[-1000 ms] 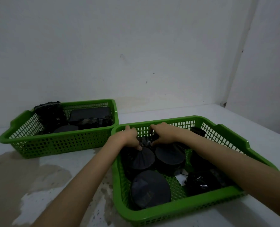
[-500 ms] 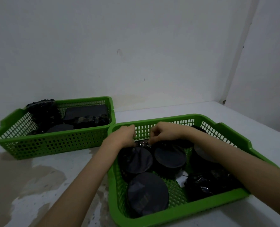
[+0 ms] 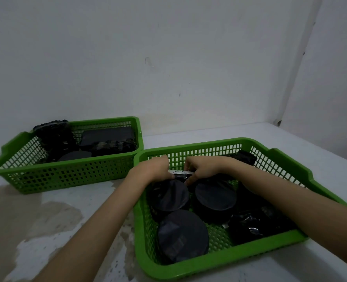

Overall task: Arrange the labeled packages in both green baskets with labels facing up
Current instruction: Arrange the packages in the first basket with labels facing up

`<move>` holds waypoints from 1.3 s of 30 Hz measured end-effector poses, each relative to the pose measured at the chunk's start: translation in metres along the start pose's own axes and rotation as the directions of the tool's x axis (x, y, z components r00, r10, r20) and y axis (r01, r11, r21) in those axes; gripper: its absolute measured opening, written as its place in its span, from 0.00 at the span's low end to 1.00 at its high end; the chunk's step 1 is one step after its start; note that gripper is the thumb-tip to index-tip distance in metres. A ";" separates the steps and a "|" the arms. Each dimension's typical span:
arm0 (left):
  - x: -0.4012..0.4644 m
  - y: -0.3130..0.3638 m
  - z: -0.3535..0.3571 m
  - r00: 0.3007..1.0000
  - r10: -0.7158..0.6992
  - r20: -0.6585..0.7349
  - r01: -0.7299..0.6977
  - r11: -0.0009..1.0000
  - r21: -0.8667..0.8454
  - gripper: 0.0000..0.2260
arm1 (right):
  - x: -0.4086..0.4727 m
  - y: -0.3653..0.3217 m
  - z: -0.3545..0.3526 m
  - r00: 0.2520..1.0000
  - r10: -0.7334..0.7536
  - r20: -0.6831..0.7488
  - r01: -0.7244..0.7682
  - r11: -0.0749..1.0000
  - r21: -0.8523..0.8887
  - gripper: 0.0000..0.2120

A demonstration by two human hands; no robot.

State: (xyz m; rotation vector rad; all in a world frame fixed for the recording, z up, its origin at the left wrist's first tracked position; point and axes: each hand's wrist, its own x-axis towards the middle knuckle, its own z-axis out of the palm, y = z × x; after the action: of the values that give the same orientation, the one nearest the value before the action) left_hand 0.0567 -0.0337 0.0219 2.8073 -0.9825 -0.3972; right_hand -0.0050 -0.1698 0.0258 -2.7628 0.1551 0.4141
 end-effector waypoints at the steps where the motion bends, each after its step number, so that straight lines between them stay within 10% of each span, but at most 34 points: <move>1: -0.001 0.001 0.002 1.000 -0.025 -0.008 0.025 0.999 -0.025 0.25 | 0.001 -0.001 0.000 1.000 -0.005 -0.014 0.005 1.000 0.007 0.21; 6: 0.000 0.001 0.005 0.999 -0.053 -0.014 0.053 0.999 0.001 0.24 | 0.005 -0.003 0.012 0.967 -0.093 -0.239 0.028 0.965 -0.261 0.24; 14: -0.002 0.001 0.002 0.997 0.072 0.035 -0.075 0.993 0.087 0.15 | -0.015 -0.003 -0.026 0.988 -0.054 -0.145 0.040 0.995 -0.096 0.20; 17: -0.007 0.008 -0.007 0.991 0.134 -0.021 -0.132 0.988 0.078 0.16 | -0.032 0.014 -0.052 0.967 0.073 -0.245 -0.124 0.972 -0.201 0.24; 21: -0.004 0.037 -0.033 0.973 0.231 0.011 -0.230 0.962 0.144 0.20 | -0.029 0.037 -0.058 0.956 0.293 -0.005 -0.273 0.884 -0.379 0.34; 27: 0.018 0.071 -0.010 0.964 0.259 0.055 -0.265 0.949 0.170 0.23 | -0.006 0.057 -0.025 0.980 0.145 -0.139 -0.193 0.869 -0.456 0.43; 34: 0.024 0.066 0.004 0.941 0.333 -0.055 -0.334 0.943 -0.012 0.42 | -0.022 0.078 -0.055 0.993 0.026 -0.116 -0.022 0.999 0.034 0.08; 39: 0.025 0.066 0.001 0.899 0.356 -0.253 -0.383 0.922 -0.062 0.38 | -0.027 0.088 -0.058 0.978 0.076 -0.194 0.012 0.910 0.415 0.04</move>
State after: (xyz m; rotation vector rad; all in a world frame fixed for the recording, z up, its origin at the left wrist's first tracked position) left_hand 0.0366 -0.1006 0.0303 2.4187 -1.3511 -0.0614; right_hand -0.0294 -0.2707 0.0582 -2.3755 0.3026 0.0837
